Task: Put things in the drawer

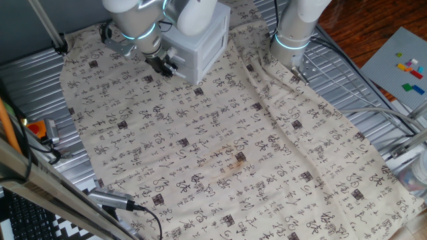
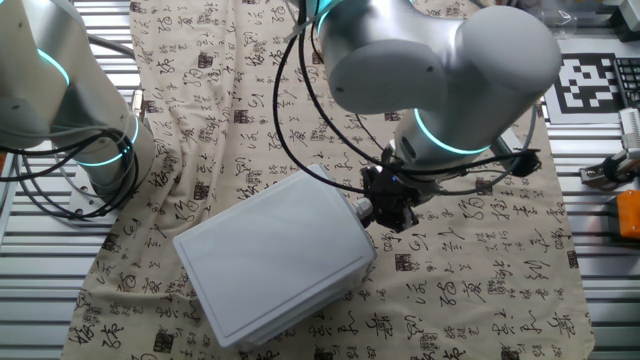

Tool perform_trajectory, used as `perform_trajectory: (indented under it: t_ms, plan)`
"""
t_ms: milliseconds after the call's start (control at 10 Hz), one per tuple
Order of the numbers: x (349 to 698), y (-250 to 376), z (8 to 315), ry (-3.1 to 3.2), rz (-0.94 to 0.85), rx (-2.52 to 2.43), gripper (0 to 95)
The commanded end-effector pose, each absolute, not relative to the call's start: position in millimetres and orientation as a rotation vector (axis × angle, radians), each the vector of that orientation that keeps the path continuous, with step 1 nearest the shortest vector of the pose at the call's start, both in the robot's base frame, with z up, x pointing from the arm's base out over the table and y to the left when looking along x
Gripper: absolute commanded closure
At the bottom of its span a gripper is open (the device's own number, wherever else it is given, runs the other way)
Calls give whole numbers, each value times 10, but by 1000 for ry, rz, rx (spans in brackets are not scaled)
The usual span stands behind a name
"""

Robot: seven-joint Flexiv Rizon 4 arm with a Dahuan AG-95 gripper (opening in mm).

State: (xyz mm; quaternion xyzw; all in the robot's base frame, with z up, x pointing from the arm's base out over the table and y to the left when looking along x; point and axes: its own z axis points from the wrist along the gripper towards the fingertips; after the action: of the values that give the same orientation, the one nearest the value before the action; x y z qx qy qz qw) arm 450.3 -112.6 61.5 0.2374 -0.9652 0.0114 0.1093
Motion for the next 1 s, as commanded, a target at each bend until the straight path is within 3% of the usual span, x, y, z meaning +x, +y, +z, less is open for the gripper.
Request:
perform_trajectory:
  t_ms: [100, 600, 1000]
  plan:
    - [4473, -1128, 632, -2822, 27, 690, 950]
    - [4439, -1127, 659, -2832, 3, 680, 950]
    - [4757, -940, 986, -2927, -21, 533, 950]
